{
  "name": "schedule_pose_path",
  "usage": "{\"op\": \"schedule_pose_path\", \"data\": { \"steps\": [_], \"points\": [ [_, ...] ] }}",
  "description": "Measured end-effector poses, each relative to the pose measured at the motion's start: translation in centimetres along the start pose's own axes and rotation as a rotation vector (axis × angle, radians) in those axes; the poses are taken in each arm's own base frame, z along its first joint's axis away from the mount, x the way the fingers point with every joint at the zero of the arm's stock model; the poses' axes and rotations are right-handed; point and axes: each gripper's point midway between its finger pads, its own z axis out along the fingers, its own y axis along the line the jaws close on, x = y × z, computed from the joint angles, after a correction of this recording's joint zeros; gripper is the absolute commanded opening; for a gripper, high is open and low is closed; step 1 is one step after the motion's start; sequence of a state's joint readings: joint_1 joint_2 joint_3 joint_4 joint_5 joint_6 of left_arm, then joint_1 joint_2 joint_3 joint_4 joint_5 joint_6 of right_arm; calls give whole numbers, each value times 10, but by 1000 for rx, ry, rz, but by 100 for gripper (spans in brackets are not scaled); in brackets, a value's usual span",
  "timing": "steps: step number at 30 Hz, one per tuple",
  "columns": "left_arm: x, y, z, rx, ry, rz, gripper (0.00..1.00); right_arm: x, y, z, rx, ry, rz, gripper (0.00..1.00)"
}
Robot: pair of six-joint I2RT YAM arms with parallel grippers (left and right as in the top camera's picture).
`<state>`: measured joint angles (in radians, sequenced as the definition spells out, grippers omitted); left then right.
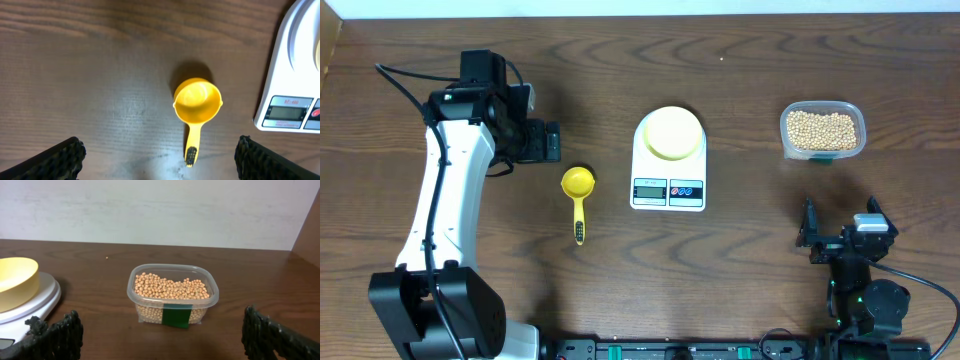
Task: Scoop item into bowl and weigh 50g on scale
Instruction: 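Raise the left arm and move the left gripper above the yellow scoop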
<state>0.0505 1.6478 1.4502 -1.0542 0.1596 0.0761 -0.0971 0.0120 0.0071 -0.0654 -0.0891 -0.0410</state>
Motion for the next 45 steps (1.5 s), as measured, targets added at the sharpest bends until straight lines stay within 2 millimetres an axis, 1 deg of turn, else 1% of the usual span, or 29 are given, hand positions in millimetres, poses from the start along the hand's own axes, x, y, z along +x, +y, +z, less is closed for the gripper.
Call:
{"op": "schedule_pose_path", "data": {
  "steps": [4,8,13,23,30,41,45],
  "points": [
    [6,-2,0,2,25,42,98,0,0,0,0,0,0,99],
    [7,-12,1,9,27,111,98,0,0,0,0,0,0,99],
    [6,-20,2,14,25,150,97,0,0,0,0,0,0,99],
    [3,-20,2,14,14,164,98,0,0,0,0,0,0,99],
    [4,-20,8,15,31,162,98,0,0,0,0,0,0,99],
    [5,-20,8,15,35,162,98,0,0,0,0,0,0,99],
    [7,-23,9,17,40,173,98,0,0,0,0,0,0,99]
  ]
}}
